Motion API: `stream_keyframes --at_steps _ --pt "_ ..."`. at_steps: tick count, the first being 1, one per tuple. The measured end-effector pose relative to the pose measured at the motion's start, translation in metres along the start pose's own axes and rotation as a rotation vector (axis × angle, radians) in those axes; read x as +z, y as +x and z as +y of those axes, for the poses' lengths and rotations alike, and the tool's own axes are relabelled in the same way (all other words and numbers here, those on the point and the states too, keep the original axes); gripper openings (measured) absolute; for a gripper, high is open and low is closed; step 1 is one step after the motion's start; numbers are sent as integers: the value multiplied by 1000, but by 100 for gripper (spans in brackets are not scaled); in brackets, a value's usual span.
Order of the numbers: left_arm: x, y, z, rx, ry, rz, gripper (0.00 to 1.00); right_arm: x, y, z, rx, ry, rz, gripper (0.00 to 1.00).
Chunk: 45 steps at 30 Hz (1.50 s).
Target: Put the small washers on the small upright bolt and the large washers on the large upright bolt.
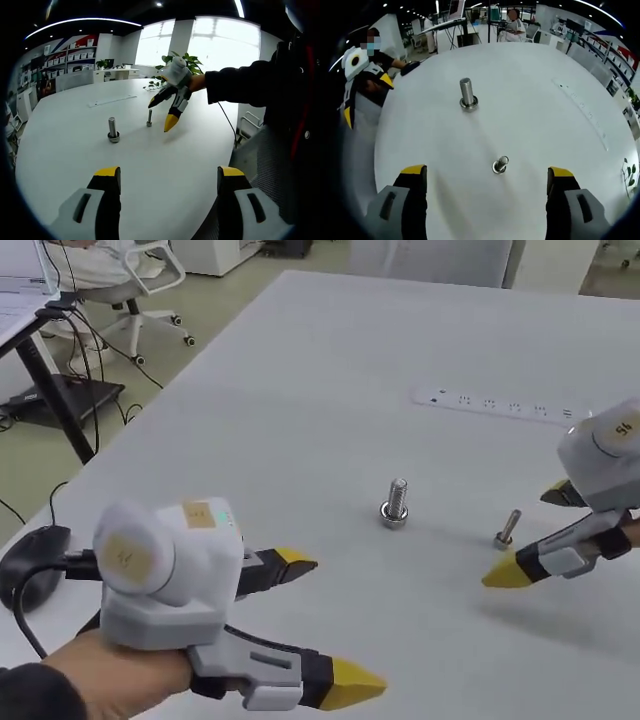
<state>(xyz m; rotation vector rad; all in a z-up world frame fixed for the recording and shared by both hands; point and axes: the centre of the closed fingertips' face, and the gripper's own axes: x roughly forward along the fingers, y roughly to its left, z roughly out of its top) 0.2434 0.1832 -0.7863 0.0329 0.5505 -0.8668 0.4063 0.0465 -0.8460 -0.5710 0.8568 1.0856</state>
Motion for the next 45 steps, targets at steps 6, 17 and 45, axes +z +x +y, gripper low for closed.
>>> stream_keyframes --at_steps 6,17,45 --pt "3 -2 1 2 1 -12 79 1 -8 8 -16 25 -43 100" --pt "10 -5 4 9 13 -36 80 10 -26 23 -65 58 -124 100" --pt "31 -14 15 34 30 -105 82 -3 -82 70 -227 182 -303 100"
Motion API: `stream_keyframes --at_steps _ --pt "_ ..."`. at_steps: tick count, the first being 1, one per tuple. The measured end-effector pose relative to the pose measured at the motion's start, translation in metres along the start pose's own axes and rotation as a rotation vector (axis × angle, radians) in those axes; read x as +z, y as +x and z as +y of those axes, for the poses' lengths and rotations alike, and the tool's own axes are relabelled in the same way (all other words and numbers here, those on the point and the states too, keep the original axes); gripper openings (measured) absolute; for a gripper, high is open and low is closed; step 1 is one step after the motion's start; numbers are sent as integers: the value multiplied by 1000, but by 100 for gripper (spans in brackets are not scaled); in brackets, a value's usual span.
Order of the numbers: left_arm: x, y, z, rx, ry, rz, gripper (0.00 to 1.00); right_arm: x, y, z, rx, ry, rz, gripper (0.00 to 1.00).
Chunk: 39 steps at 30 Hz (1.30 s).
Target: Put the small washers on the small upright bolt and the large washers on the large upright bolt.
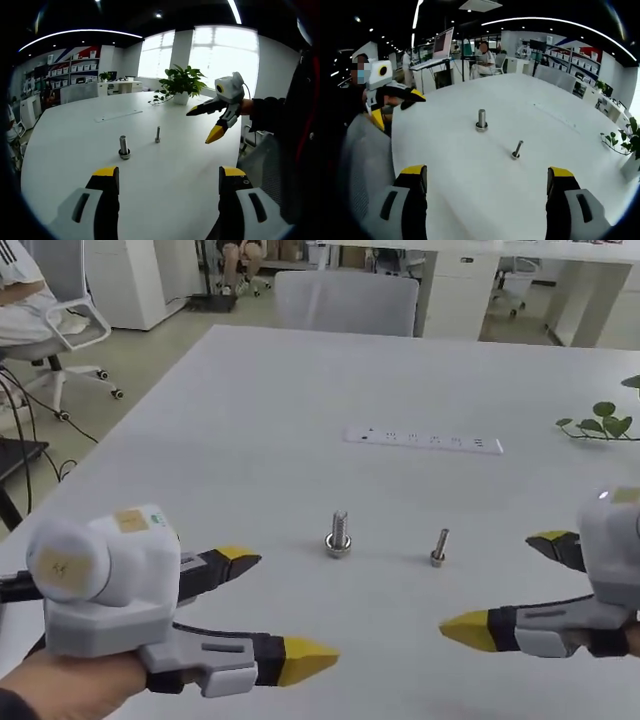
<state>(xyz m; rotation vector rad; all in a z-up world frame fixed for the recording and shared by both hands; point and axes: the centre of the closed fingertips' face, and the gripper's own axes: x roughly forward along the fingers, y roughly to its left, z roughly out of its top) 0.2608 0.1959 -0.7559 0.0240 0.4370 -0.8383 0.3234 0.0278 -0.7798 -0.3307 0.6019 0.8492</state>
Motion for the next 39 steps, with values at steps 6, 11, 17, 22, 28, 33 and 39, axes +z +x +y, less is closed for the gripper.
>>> stream_keyframes --at_steps 6,11,17,22,28,33,39 --pt "1 1 2 14 2 -8 83 -2 -3 3 -25 21 -28 100" --pt "-2 1 7 34 0 -2 84 -6 1 7 -63 38 -52 100" --pt "-6 3 14 58 -11 8 85 -18 2 8 -79 59 -45 100" --pt "-10 5 16 65 -20 20 86 -19 0 6 -85 67 -44 100" --pt "-12 5 20 76 -27 23 87 -19 0 4 -88 66 -43 100" --pt "-13 5 20 79 -31 22 87 -22 -1 6 -86 64 -35 100" --pt "-13 6 20 75 -34 24 87 -27 -2 8 -84 65 -25 100"
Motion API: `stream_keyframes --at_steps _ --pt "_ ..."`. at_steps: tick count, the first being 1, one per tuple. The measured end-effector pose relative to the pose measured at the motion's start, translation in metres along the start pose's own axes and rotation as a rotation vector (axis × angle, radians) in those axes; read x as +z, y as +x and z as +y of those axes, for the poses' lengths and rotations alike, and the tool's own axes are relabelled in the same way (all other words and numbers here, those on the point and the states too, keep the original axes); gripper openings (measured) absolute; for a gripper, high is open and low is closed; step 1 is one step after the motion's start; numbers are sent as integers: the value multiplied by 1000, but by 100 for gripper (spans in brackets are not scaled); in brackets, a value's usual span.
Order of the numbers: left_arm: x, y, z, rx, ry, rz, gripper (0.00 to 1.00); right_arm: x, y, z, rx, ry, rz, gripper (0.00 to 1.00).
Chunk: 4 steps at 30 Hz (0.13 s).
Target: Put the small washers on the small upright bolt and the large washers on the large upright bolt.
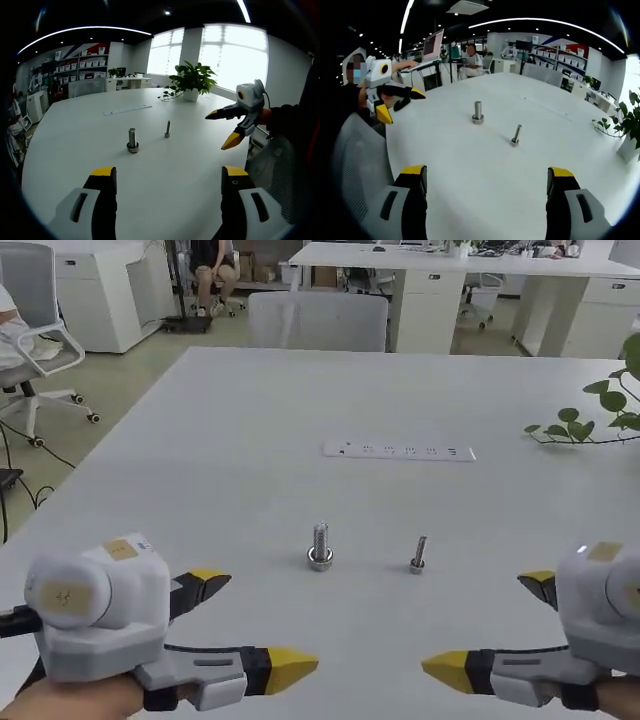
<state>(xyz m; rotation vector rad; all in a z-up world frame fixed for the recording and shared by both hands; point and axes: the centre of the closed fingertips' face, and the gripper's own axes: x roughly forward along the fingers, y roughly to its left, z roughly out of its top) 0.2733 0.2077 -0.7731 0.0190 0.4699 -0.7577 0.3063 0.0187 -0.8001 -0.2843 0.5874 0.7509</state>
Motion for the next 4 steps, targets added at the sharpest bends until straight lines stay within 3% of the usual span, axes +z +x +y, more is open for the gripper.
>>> stream_keyframes --at_steps 4 --pt "1 0 1 2 -1 -6 87 -1 0 1 3 -1 7 100"
